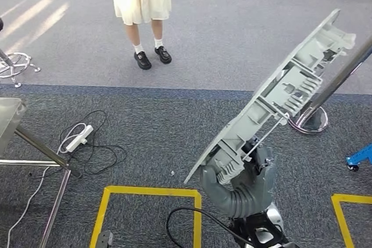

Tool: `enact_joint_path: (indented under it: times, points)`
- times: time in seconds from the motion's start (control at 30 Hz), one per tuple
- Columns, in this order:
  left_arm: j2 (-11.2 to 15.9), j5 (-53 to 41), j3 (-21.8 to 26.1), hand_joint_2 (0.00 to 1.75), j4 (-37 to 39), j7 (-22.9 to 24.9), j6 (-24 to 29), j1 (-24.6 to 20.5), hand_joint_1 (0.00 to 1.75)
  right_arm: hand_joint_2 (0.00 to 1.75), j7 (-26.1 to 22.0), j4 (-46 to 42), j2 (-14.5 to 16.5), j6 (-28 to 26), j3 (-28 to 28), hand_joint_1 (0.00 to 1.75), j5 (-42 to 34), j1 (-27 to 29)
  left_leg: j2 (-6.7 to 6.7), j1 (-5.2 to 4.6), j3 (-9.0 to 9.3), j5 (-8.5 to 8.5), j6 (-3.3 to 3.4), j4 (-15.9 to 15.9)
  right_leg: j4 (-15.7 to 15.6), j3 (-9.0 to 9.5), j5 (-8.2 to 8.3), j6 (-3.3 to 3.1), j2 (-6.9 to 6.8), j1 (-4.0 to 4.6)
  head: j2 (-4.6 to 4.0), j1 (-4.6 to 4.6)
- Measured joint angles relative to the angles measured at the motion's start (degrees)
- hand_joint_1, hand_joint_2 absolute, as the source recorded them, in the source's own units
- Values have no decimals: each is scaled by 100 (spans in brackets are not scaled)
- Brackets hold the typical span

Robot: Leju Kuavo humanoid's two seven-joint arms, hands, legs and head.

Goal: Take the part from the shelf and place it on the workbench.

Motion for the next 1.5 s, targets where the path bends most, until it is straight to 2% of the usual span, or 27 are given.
enact_joint_path:
  times: [0.03,0.1,0.17,0.23,0.27,0.3,0.37,0.4,0.47,0.53,0.57,0.63,0.7,0.77,0.83,0.87,0.9,0.97,1.03,1.1,1.17,1.23,1.27,1.33,1.4,1.47,1.5]
  points:
    - [-1,1,0,175,0,-2,1,8,0,175,1,-2,0,-2,1,175,1,-3,-75,7,2,4,37,-5,24,7,-38,32,26,-13,0,3]
    - [-4,2,0,175,0,-5,5,7,0,175,1,-13,-1,-2,1,175,12,-6,-220,36,9,26,112,-15,363,-124,-263,85,298,-42,1,22]
    - [-9,1,0,175,0,-7,9,-1,0,175,0,-20,-3,-2,2,175,26,-2,-364,50,4,35,153,-16,1129,-492,-624,101,612,-53,1,48]
    - [-10,0,0,175,0,-7,8,1,0,175,4,-20,-6,-2,3,175,31,9,-534,51,2,38,160,-15,1681,-807,-761,100,691,-52,0,55]
    - [-10,0,0,175,0,-7,8,4,0,175,6,-20,-7,-2,3,175,31,14,-625,54,6,39,157,-14,1648,-823,-661,93,703,-55,0,54]
    - [-11,0,0,175,0,-7,8,6,0,175,8,-21,-9,-2,3,175,31,16,-717,59,13,41,151,-12,1390,-727,-466,85,728,-63,0,55]
    - [-17,0,0,175,0,-7,8,4,0,175,8,-22,-11,-2,3,175,32,16,-887,66,16,44,113,0,596,-379,-65,88,971,-112,0,56]
    - [-20,0,0,175,0,-7,8,-1,0,175,7,-24,-13,-2,4,175,32,18,-961,68,0,50,83,12,301,-245,38,91,1118,-140,1,55]
    - [-22,0,0,175,0,-7,8,4,0,175,10,-26,-15,-2,4,175,32,21,-1086,84,-55,81,7,14,89,-159,64,70,1282,-153,1,53]
    - [-22,-1,0,175,0,-7,8,27,0,175,15,-27,-17,-4,7,175,38,19,-1189,119,-92,118,-70,-18,65,-153,91,-7,1154,-136,0,54]
    - [-23,-7,0,175,0,-7,8,35,0,175,16,-31,-17,-8,10,175,46,13,-1142,114,-120,88,-101,12,43,-143,108,-48,1079,-135,0,49]
    - [-23,-27,0,175,0,-6,12,29,0,175,16,-45,-18,-39,26,175,78,6,-837,84,-325,-176,-135,420,-2,-127,131,-106,899,-138,0,3]
    - [-19,-48,0,175,0,-1,16,15,0,175,17,-55,-21,-85,46,175,109,14,-518,68,-675,-537,-149,1166,-7,-127,126,-132,717,-108,0,-39]
    - [-11,-63,0,175,0,8,17,11,0,175,20,-55,-26,-109,63,175,124,23,-417,69,-809,-587,-147,1497,-7,-124,115,-146,540,-89,0,-40]
    - [-3,-75,-1,175,0,15,18,10,0,175,23,-55,-28,-114,81,175,128,23,-318,64,-520,-288,-131,1025,-6,-106,103,-140,387,-84,0,-42]
    - [1,-78,-1,175,0,17,19,2,0,175,24,-56,-28,-114,90,175,129,23,-172,50,-297,-140,-122,645,-4,-94,91,-125,322,-71,0,-44]
    - [3,-81,-2,175,0,19,19,-14,0,175,24,-60,-30,-116,96,175,130,25,-46,31,-109,-47,-99,309,5,-88,75,-104,261,-52,1,-49]
    - [4,-84,-3,175,0,20,19,-46,0,175,26,-71,-32,-119,101,175,130,28,94,-5,40,-23,-45,-1,13,-78,48,-57,141,-12,1,-48]
    - [5,-85,-4,175,0,25,19,-50,0,175,29,-80,-33,-120,104,175,130,25,-41,-2,28,-23,26,-30,8,-58,20,-5,45,-14,1,-44]
    - [7,-85,-3,175,0,33,19,-46,0,175,29,-92,-35,-121,108,175,130,23,-185,30,40,-5,94,-50,218,-122,-140,59,267,-39,1,-21]
    - [7,-85,-2,175,0,43,19,-57,0,175,26,-101,-39,-124,110,175,133,27,-322,52,48,5,142,-57,881,-416,-483,97,597,-55,0,19]
    - [6,-85,-2,175,0,56,19,-60,0,175,30,-101,-46,-127,113,175,134,43,-476,53,50,5,159,-57,1581,-779,-733,106,683,-55,0,33]
    - [7,-85,-2,175,0,60,19,-54,0,175,32,-101,-49,-128,114,175,133,52,-562,54,55,5,159,-56,1686,-855,-706,105,691,-57,0,34]
    - [6,-86,-2,175,0,61,19,-44,0,175,33,-101,-53,-132,114,175,132,62,-743,64,77,4,149,-53,1214,-671,-339,93,746,-75,0,34]
    - [7,-86,-2,175,0,61,19,-46,0,175,31,-102,-56,-140,115,175,132,64,-911,72,82,0,107,-36,420,-310,13,91,1012,-130,0,38]
    - [7,-78,-2,175,0,60,19,-44,0,175,27,-104,-58,-159,116,175,119,73,-1043,82,34,23,32,-28,70,-151,84,71,1207,-155,0,37]
    - [7,-68,-2,175,0,59,20,-35,0,175,26,-104,-58,-171,117,175,109,77,-1107,89,5,42,-7,-29,46,-139,77,45,1188,-146,0,34]
